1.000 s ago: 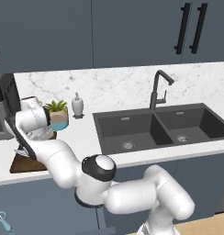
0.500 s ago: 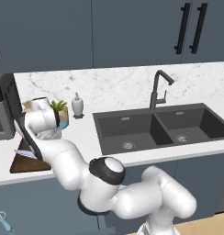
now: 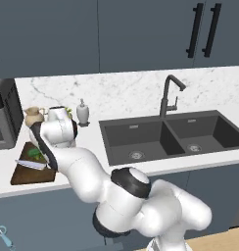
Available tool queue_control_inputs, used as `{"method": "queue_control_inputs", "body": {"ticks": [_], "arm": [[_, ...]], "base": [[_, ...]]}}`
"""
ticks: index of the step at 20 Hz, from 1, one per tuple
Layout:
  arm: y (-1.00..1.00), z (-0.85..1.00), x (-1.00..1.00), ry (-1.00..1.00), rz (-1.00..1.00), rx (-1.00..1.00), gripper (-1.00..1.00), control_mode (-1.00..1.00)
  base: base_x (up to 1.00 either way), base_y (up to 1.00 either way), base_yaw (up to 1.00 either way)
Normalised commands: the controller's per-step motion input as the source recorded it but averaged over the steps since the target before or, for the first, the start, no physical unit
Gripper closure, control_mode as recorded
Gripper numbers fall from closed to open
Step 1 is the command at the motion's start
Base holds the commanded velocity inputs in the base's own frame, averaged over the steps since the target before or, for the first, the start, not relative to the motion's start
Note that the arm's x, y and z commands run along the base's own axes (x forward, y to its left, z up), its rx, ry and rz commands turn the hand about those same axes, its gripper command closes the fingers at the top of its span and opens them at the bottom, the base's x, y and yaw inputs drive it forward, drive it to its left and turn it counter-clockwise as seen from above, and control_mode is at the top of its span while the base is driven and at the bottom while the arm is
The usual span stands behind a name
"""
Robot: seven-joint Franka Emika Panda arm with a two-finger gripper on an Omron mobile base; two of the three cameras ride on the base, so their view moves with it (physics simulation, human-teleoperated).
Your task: Place the appropriate cutting tool for cutting the broccoli skin on the cutting board.
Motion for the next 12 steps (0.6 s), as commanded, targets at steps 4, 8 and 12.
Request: {"method": "queue_control_inputs", "body": {"ticks": [4,8,12], "arm": [[-0.26,0.0,-0.18,0.0,0.0,0.03,-1.0,-1.0],[-0.24,0.0,-0.2,0.0,0.0,0.04,-1.0,-1.0],[-0.21,0.0,-0.22,0.0,0.0,0.03,-1.0,-1.0]], "base": [[0.0,0.0,0.0],[0.0,0.0,0.0],[0.0,0.0,0.0]]}}
